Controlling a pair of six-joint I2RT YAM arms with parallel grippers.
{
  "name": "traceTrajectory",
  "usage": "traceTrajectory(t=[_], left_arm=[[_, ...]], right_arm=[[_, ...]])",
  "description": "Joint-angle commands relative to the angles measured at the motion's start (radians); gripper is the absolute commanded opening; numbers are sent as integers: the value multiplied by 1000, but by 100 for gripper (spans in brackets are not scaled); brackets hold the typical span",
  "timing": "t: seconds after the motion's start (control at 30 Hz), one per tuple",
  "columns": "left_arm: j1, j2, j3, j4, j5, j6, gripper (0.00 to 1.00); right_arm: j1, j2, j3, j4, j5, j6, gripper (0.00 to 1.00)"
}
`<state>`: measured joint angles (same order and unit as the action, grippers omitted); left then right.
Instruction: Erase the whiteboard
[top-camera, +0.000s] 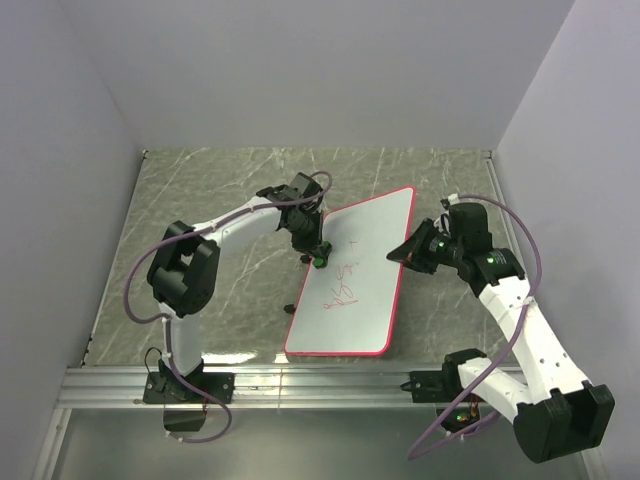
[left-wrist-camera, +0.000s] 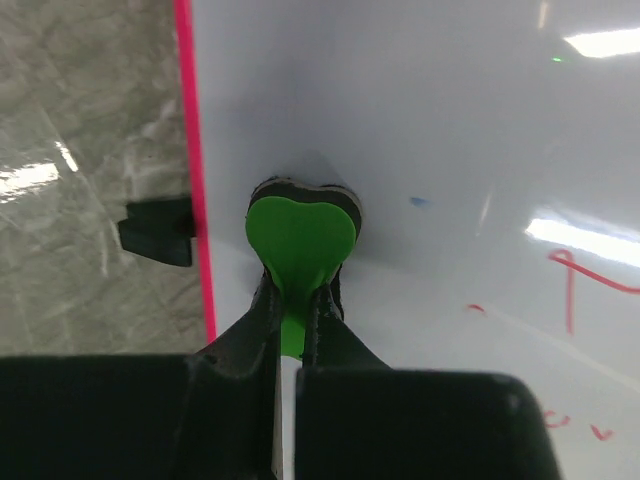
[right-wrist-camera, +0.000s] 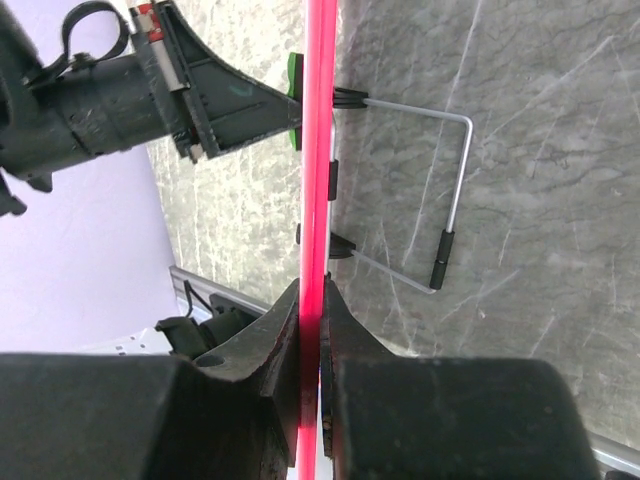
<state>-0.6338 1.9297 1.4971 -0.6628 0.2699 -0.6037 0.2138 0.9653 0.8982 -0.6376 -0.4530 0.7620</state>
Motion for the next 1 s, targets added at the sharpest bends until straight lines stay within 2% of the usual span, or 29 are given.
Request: traceTrajectory(t=[0.0,0.1,0.3,0.47,0.53,0.7,0.97], left_arm=[[-24,37,43,-29,-46,48,0],[-55,22,100,-35,-43,51,0],[-115,21,225,28,107,-14,0],[-176,84,402,-38,160,-34,0],[-187,100,425,-47,163,-39,0],[-170,126,410,-90,111,-27,0],[-54,147,198,-58,69,4,0]], right_arm=[[7,-28,61,115,-1,-50,0],[6,-34,45,118,0,-49,0],[7,-33,13,138,-3,-39,0],[12,-28,13,141,0,-39,0],[12,-23,11,142,4,-41,0],[13,-31,5,147,5,-33,0],[16,-56,1,127,19,-38,0]])
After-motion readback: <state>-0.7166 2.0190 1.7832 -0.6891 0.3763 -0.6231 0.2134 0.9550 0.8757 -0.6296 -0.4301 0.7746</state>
